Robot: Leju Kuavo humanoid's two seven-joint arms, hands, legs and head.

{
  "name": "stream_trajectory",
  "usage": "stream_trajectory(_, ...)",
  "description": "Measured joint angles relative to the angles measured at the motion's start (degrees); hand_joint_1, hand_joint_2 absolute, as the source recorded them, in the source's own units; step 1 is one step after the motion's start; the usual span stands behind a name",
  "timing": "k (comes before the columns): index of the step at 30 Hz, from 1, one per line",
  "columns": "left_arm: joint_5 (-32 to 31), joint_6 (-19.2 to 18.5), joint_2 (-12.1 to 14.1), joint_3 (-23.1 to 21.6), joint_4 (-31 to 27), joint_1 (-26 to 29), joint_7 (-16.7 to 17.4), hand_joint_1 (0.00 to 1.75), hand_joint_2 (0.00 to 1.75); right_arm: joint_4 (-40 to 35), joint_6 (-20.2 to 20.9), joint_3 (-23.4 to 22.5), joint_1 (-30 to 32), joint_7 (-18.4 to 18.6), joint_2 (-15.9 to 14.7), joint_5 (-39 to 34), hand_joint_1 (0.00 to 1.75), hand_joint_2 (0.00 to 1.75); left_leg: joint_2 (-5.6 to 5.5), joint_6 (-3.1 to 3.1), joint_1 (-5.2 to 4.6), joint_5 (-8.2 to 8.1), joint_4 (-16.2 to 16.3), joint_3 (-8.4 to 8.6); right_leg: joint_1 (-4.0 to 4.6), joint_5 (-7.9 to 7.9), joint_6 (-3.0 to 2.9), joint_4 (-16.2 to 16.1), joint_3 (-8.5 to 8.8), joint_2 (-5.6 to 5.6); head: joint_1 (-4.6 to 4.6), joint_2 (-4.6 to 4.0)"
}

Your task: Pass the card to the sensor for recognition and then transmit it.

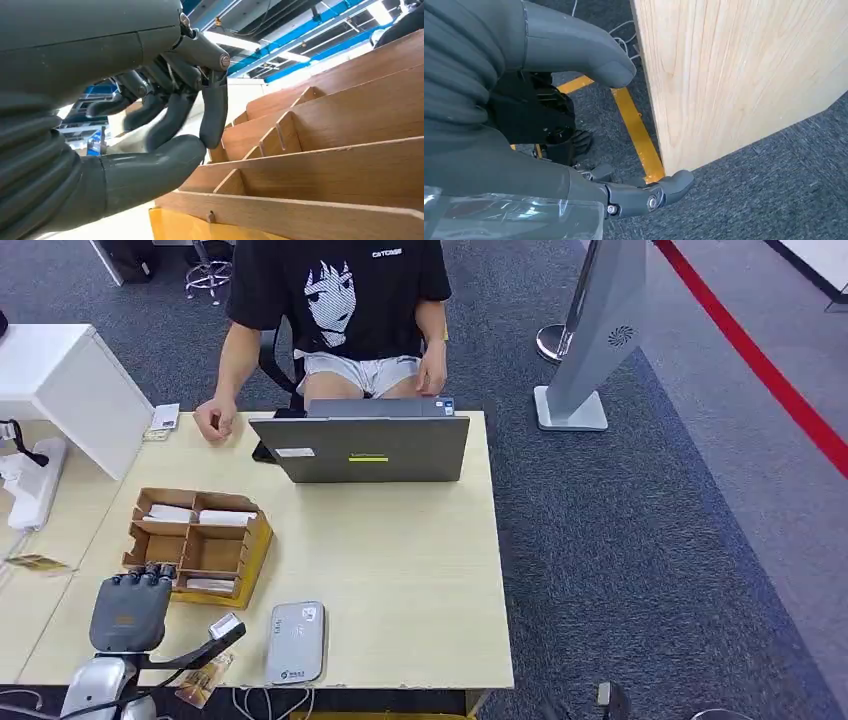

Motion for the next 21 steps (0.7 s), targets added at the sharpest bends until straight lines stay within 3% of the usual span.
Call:
stream_trajectory(9,1.1,0.0,-0.1,0.0,-0.3,0.1,-0.5,1.75,1.75,0.0,0.0,0.0,0.0,0.0,0.0,0.0,0.00,1.75,0.00,0.00,0.00,0.00,0.0,0.00,0.00,0.00,0.00,0.0,0.00,0.00,-0.02,0.00)
stream_trajectory(21,2.2,0.0,-1.3,0.0,-6.0,1.0,-1.7,1.75,1.75,0.0,0.0,0.0,0.0,-0.2,0.0,0.0,0.00,1.75,0.00,0.00,0.00,0.00,0.0,0.00,0.00,0.00,0.00,0.0,0.00,0.00,0.00,0.00)
